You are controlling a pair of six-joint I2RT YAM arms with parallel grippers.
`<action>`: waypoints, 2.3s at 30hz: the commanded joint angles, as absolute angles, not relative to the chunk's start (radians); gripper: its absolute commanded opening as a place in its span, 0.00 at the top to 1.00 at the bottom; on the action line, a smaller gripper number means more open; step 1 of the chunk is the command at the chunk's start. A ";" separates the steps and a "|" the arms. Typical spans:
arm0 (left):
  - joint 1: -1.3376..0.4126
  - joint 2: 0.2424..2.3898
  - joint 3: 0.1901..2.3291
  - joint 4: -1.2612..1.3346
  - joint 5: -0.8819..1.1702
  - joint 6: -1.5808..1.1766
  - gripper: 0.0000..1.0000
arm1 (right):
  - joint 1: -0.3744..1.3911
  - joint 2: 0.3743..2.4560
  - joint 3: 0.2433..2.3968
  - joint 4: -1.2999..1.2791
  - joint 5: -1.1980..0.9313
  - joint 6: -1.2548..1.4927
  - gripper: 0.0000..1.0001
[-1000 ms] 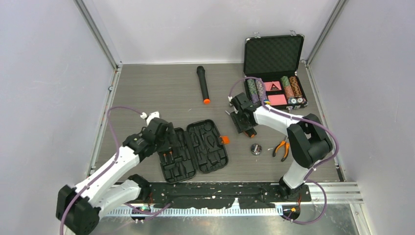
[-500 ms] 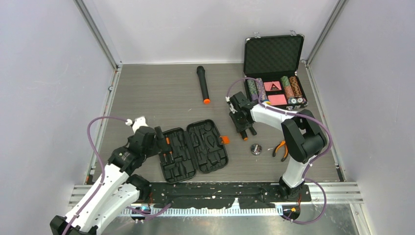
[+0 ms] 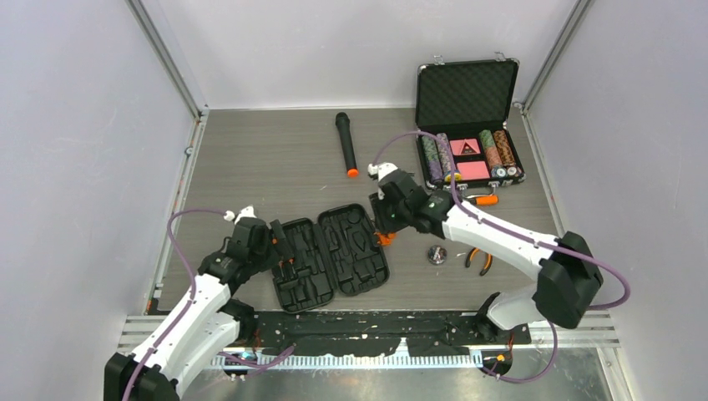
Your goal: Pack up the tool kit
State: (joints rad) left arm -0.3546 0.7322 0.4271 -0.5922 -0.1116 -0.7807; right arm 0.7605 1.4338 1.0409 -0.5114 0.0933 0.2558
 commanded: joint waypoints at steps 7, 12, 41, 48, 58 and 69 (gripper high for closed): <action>-0.350 0.667 0.337 -0.483 0.010 -0.848 0.14 | 1.131 1.505 1.116 -0.282 0.129 0.615 0.94; -0.350 0.659 0.325 -0.496 0.009 -0.849 0.15 | 1.152 1.536 1.124 -0.376 0.291 0.658 0.92; -0.741 0.913 0.818 -0.462 -0.006 -0.227 0.00 | 0.725 0.621 0.569 -0.322 0.356 0.542 0.13; -0.882 1.200 0.983 -0.465 -0.005 0.126 0.03 | 0.725 0.370 0.554 -0.435 0.457 0.463 0.12; -0.993 1.565 1.178 -0.544 0.037 0.359 0.23 | 0.725 0.205 0.545 -0.528 0.546 0.428 0.11; -1.032 1.786 1.259 -0.516 0.028 0.413 0.34 | 0.725 0.174 0.534 -0.564 0.556 0.434 0.10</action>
